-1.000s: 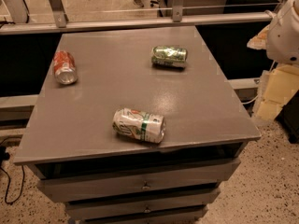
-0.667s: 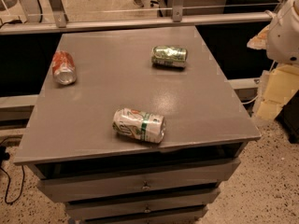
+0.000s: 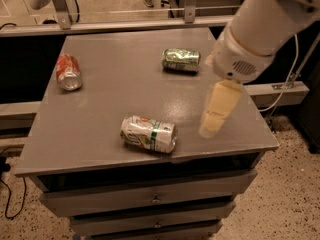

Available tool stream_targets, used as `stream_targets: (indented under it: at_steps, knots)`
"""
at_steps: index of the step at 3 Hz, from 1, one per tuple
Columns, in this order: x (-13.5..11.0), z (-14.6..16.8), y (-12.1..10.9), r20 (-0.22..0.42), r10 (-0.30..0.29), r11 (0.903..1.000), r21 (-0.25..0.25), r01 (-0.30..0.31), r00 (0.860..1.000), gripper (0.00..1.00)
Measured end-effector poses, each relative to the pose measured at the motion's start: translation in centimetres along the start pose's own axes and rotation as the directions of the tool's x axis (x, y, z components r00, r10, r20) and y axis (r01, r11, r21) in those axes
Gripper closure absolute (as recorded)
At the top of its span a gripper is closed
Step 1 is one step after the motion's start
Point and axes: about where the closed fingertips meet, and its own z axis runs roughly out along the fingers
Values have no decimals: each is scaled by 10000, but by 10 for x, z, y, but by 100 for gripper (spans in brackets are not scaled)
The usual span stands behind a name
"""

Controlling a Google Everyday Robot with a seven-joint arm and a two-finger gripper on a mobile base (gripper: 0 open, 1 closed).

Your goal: Place 7up can upright

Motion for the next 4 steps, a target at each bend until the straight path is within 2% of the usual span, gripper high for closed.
stream_targets:
  at_steps: [2, 3, 4]
  knots:
    - [-65, 62, 18, -230, 456, 9934, -1040, -477, 9987, 0]
    - [-85, 89, 31, -397, 759, 9874, -1359, -806, 9963, 0]
    - [-99, 110, 41, -551, 1187, 9812, -1466, -1257, 9914, 0]
